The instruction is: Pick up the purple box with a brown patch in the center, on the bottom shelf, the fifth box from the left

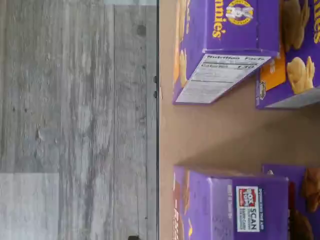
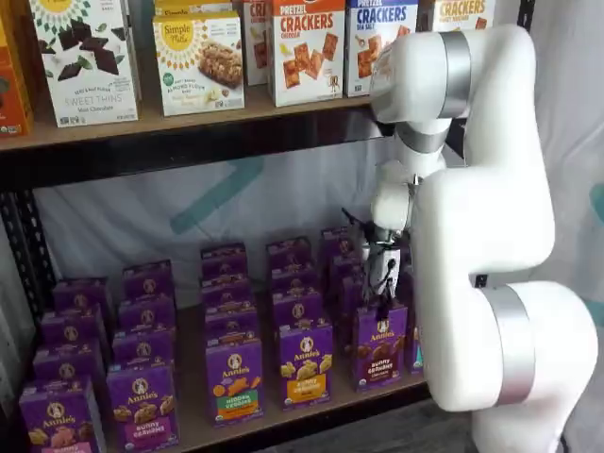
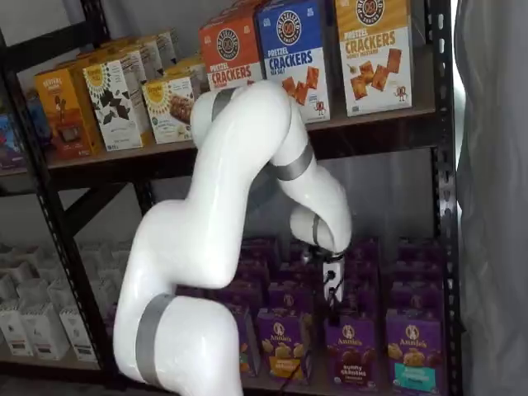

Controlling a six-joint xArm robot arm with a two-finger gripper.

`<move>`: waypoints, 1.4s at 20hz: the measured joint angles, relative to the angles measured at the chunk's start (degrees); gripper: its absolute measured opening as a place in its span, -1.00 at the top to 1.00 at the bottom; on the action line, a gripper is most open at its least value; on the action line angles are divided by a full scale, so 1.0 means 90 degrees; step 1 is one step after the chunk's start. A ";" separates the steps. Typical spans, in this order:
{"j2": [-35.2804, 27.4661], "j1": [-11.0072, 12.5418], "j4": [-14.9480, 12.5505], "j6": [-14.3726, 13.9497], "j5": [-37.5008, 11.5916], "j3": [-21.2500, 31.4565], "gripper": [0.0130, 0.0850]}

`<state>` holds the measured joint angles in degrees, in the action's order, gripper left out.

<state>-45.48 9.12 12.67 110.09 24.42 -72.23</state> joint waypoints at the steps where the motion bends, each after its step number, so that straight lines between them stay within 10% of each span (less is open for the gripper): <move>1: -0.0025 0.0007 -0.0114 -0.0101 0.0071 -0.0049 -1.00; 19: -0.1134 0.0085 -0.1247 -0.1028 0.0218 -0.1143 -1.00; 28: -0.1557 0.0094 -0.1259 -0.1017 -0.0339 -0.1278 -1.00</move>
<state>-59.49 9.97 1.34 100.94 21.37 -83.73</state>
